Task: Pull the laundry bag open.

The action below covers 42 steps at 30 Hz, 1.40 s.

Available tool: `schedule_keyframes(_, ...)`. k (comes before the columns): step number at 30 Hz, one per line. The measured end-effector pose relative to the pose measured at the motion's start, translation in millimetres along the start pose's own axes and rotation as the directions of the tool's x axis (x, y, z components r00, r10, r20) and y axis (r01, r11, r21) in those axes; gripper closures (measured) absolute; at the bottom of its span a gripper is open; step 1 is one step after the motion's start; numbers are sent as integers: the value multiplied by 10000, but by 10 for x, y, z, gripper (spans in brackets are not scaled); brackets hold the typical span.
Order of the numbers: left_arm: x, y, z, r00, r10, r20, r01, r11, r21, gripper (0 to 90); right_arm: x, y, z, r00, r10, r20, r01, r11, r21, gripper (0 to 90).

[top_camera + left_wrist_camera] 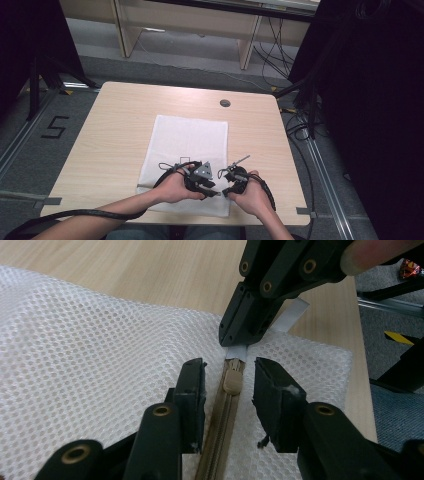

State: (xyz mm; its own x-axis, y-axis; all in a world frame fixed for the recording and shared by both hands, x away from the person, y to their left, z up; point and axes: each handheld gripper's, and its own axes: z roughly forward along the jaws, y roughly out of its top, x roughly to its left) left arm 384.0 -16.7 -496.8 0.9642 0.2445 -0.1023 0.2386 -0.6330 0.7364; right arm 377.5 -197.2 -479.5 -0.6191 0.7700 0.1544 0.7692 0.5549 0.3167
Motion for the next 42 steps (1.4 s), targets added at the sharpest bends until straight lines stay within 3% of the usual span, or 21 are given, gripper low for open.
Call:
schedule_keyframes(5, -17, 7, 52, 10000, 27, 46, -27, 10000, 53, 654, -1, 0, 0, 10000, 8, -12, -8, 10000, -7, 900)
schedule_keyframes(6, -13, 8, 65, 9998, 183, 35, -183, 9998, 39, 654, -1, 0, 1, 10000, 9, -11, -9, 10000, -8, 900)
schedule_keyframes(13, -8, 8, 124, 10000, 55, 79, -56, 9998, 178, 661, -13, -1, 2, 10000, -24, -56, 24, 10000, -28, 900)
schedule_keyframes(17, -8, 11, 163, 9995, 307, 31, -308, 9993, 231, 669, -14, -2, 3, 10000, -36, -57, 35, 10000, -52, 900)
schedule_keyframes(19, -21, 12, 182, 9998, 178, 62, -180, 9996, 226, 682, -9, -2, -1, 9999, 123, -39, -123, 9999, 50, 900)
schedule_keyframes(25, -15, 19, 173, 9990, 434, 43, -435, 9985, 334, 724, -12, -1, 0, 9999, 94, -45, -94, 9999, 38, 900)
schedule_keyframes(31, 3, 69, 145, 9999, -48, 150, 43, 9994, 346, 794, -16, -9, 6, 9999, 74, -82, -75, 9999, -69, 900)
schedule_keyframes(32, 20, 79, 136, 9998, 116, 151, -121, 9992, 368, 795, -21, -9, 8, 10000, -19, -94, 17, 9999, -122, 900)
schedule_keyframes(34, 14, 77, 137, 9998, -31, 209, 22, 9991, 421, 798, -16, -9, 6, 10000, -10, -88, 9, 9999, -116, 900)
schedule_keyframes(36, 22, 70, 145, 9996, 163, 240, -174, 9987, 470, 796, -18, -5, 2, 10000, -36, -81, 36, 10000, -55, 900)
schedule_keyframes(39, 9, 54, 173, 9995, -52, 315, 41, 9994, 354, 779, -15, -8, 4, 9999, 110, -84, -110, 9999, -40, 900)
schedule_keyframes(41, 4, 47, 188, 9993, 117, 354, -128, 9994, 321, 775, -17, -8, 6, 9999, 66, -87, -67, 10000, -65, 900)
schedule_keyframes(42, -15, 38, 201, 9993, -7, 376, -4, 9996, 282, 773, -17, -8, 6, 9999, 72, -86, -72, 10000, -62, 900)
